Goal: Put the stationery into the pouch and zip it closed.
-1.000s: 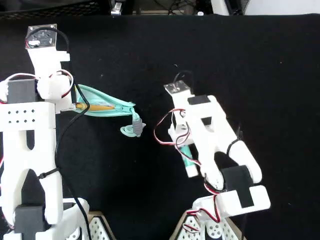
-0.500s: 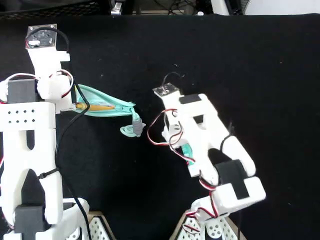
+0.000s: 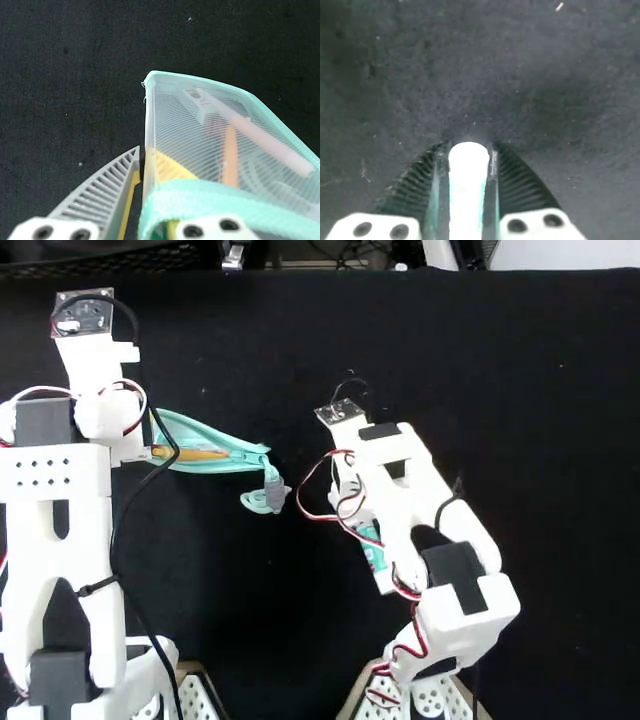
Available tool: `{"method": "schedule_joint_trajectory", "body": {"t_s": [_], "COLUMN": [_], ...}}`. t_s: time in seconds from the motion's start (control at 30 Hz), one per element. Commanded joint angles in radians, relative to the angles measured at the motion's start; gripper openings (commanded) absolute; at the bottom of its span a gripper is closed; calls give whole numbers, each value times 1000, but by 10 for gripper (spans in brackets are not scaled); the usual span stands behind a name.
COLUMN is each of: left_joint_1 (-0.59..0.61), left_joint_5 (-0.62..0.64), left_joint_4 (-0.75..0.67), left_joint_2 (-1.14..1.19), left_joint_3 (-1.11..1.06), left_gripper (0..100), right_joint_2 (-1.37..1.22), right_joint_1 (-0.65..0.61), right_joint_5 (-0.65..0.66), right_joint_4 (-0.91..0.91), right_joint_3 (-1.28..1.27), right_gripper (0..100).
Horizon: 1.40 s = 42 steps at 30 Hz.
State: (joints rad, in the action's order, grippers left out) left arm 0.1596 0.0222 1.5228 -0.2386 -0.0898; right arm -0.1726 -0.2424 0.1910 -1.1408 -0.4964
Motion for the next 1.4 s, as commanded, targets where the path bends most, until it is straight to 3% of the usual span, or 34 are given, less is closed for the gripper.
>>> {"method": "schedule_joint_trajectory", "body": {"t_s": [0.0,0.43,0.53,0.67,0.8,0.87,1.07,1.37], "left_joint_1": [2,2,2,1,1,1,1,2], "left_joint_5": [-8,-8,-8,-8,-8,-8,-8,-8], "left_joint_4": [-8,-8,-8,-8,-6,-6,-6,-6], "left_joint_2": [25,26,26,26,26,26,26,25], "left_joint_3": [-68,-68,-68,-68,-70,-70,-70,-85], "left_gripper": [30,30,30,30,30,30,30,30], "right_joint_2": [108,814,964,1165,1317,1342,1279,1009], "right_joint_1": [-17,-25,-81,-172,-259,-311,-526,-540], "right_joint_5": [-8,-9,-11,-12,-5,-11,-5,-8], "right_joint_4": [-17,-81,-78,46,362,477,565,913], "right_joint_3": [-22,-127,-127,-127,-143,-145,-142,-176], "right_gripper": [12,12,12,12,12,12,12,12]}}
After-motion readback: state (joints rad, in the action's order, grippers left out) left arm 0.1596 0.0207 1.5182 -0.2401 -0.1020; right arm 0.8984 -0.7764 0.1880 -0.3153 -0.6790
